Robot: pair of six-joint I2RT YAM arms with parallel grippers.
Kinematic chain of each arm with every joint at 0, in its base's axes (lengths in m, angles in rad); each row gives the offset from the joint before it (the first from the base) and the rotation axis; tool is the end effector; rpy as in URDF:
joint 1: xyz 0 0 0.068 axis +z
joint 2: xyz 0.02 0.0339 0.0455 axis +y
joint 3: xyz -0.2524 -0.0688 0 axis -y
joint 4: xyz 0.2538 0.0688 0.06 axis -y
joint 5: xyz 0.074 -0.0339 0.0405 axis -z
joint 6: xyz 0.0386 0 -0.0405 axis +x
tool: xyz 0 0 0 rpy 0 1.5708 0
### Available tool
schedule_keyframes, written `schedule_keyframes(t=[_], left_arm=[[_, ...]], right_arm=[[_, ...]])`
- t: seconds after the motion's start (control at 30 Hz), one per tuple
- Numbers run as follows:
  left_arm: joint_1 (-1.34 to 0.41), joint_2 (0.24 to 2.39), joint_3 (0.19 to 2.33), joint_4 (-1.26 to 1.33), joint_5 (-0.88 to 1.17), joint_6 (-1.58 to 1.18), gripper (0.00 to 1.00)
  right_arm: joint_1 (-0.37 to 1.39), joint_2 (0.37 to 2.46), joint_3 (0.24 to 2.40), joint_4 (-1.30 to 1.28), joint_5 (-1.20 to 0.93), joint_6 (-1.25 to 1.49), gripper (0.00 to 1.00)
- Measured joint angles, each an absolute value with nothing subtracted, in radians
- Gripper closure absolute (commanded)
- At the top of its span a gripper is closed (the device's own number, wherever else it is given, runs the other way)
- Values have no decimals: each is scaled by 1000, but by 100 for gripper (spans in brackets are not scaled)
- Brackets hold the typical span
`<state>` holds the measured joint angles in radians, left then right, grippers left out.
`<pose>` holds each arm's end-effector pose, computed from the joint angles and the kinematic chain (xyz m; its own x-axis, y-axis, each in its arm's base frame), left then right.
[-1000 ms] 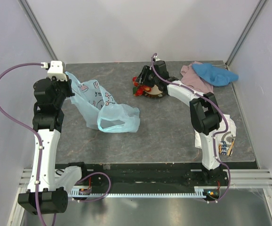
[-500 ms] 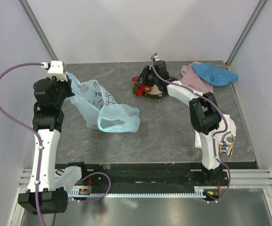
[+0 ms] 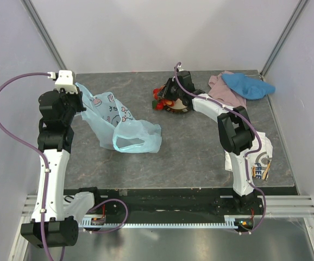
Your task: Place the fruits into the plastic bag
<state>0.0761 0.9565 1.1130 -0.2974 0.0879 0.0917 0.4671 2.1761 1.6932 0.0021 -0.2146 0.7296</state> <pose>0.2268 0.0139 0.4028 -0.1384 0.0809 -0.9871 0.0237 0.9966 0.0784 0.4564 0.2394 0.2047 -0.7135 0.3696 -0.5953 -0.1784 0.7258 0.6644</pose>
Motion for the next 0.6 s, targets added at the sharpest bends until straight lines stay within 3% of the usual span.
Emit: schedule_keyframes(t=[0.6], left_arm=[[76,954,1113,-297,86,92,98]], right_arm=[[467,2106,1644,59,-277,773,100]])
